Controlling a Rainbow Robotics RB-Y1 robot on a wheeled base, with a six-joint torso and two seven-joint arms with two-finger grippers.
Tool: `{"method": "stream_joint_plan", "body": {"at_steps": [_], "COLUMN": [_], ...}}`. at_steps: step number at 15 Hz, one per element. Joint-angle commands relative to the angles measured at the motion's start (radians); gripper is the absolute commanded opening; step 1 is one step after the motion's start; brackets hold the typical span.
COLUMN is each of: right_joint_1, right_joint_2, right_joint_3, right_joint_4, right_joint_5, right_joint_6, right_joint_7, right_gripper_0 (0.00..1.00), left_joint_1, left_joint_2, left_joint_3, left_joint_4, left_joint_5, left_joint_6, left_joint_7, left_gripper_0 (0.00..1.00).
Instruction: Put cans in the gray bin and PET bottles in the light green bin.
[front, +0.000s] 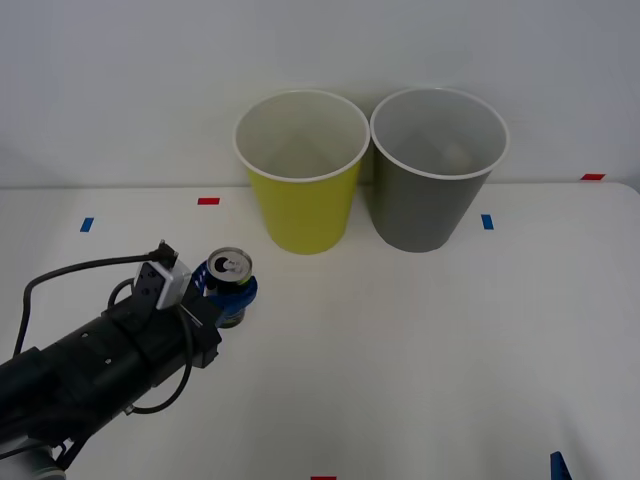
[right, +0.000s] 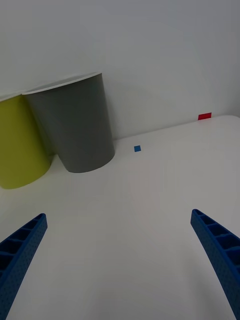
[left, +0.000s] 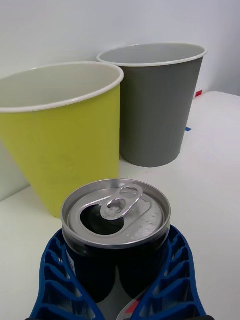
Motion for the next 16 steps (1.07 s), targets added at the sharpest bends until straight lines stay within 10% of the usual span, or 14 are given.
{"method": "stream_joint_plan", "body": {"at_steps": [1, 12, 16], "right_joint_1": [0.0, 0.0, 0.0], "right_joint_2": [0.0, 0.0, 0.0], "right_joint_3": [0.0, 0.0, 0.0], "right_joint_4": [0.0, 0.0, 0.0], "right_joint_5": [0.0, 0.0, 0.0], "right_joint_6": [0.0, 0.0, 0.0], "right_joint_7": [0.0, 0.0, 0.0], "right_gripper_0": [1.0, 1.0, 1.0], "left_joint_1": [0.017, -0.224, -0.415], "left_joint_2": [-0.085, -0.33, -0.412], "left_joint_3": [0.137, 0.565, 0.627], "left_joint_4": [-0.151, -0.266, -0.266], "left_joint_5": [0.008, 0.516, 0.473], "left_joint_6": [0.235, 0.687, 0.902], "left_joint_7": [-0.043, -0.231, -0.243], "left_gripper_0": [0.0, 0.0, 0.0]}}
